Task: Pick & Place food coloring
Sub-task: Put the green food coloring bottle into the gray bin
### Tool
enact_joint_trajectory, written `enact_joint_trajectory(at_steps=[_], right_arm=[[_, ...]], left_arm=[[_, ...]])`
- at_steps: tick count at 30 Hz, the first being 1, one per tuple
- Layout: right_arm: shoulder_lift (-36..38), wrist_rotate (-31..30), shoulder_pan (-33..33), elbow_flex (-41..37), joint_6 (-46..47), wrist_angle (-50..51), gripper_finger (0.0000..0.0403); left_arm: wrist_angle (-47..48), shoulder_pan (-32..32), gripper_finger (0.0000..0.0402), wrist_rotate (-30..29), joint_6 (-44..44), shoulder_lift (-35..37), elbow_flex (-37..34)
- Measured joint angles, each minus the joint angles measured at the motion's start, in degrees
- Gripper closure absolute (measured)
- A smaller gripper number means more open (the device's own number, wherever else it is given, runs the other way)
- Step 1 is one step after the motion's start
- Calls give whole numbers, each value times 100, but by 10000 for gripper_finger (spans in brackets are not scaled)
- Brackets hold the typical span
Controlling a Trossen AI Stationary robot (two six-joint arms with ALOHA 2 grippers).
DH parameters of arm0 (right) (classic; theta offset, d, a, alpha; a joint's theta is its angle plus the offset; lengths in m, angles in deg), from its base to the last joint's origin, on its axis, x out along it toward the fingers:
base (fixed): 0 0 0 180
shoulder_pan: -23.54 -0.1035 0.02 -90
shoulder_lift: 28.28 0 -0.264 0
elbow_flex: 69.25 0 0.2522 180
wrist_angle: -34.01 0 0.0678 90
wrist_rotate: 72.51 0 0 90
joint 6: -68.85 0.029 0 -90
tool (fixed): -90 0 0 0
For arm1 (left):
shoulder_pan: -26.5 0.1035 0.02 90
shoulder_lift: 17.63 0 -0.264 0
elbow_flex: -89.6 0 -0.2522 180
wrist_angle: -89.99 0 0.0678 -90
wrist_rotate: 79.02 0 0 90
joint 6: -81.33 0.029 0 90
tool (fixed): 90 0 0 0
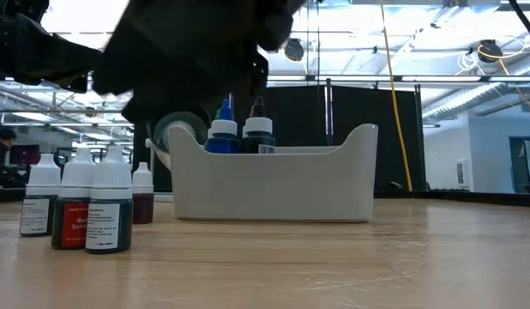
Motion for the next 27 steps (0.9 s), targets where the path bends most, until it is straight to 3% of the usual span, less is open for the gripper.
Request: enact_joint_trajectory(at_steps=[18, 27], right_arm=[[17, -165, -117, -446, 477, -780, 251], [-41, -595, -206, -463, 522, -857, 251]], left_arm=[[-168, 0, 360, -7, 172, 2, 2], [-164, 0, 360, -9, 167, 2, 2]])
